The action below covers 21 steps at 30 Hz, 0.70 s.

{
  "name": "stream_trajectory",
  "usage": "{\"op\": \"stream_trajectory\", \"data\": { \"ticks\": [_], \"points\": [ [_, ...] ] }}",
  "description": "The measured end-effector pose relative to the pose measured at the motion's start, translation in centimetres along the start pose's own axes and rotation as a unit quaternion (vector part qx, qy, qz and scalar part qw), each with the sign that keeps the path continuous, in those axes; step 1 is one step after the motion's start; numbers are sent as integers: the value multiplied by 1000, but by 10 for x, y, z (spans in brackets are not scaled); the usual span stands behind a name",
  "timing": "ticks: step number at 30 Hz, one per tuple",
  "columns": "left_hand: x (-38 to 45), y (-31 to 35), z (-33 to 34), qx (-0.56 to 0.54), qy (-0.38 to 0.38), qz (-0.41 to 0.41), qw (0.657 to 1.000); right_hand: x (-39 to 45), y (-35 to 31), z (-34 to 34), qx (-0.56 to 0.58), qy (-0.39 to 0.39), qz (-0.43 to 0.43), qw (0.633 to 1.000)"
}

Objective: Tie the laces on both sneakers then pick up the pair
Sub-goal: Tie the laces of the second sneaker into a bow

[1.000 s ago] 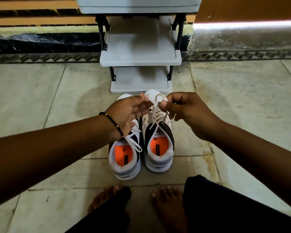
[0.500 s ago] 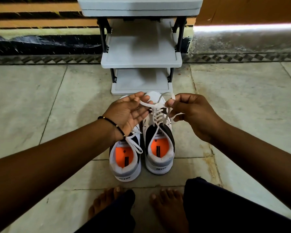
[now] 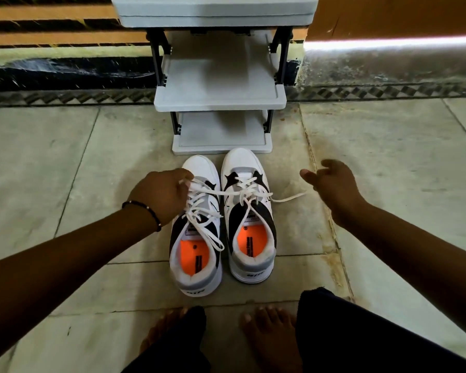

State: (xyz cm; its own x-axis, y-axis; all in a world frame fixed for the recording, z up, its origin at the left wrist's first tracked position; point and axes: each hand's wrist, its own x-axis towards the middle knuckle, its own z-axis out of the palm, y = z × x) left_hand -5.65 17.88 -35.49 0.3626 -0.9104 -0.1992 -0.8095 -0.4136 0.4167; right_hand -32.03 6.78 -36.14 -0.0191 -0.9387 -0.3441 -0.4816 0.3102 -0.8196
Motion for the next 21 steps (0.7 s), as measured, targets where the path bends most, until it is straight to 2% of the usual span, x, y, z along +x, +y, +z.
{"op": "stream_trajectory", "data": {
  "ticks": [1, 3, 6, 8, 10, 15, 21],
  "points": [
    [-1, 1, 0, 123, 1, 28, 992, -5, -3, 3, -60, 5, -79, 995],
    [-1, 10, 2, 245, -16, 51, 968, -15, -10, 10, -155, -51, -208, 965],
    [0, 30, 13, 308, -25, 110, 945, -24, -14, 26, -226, -169, -251, 926],
    [0, 43, 21, 300, -37, 154, 941, -25, -10, 36, -253, -191, -243, 917],
    [0, 51, 27, 236, -57, 183, 953, -23, -9, 39, -249, -198, -236, 918],
    [3, 57, 28, 116, -72, 191, 972, -17, -15, 35, -234, -220, -248, 914],
    [10, 50, 19, 189, -52, 237, 952, -14, -18, 30, -245, -231, -273, 901]
  ]
}}
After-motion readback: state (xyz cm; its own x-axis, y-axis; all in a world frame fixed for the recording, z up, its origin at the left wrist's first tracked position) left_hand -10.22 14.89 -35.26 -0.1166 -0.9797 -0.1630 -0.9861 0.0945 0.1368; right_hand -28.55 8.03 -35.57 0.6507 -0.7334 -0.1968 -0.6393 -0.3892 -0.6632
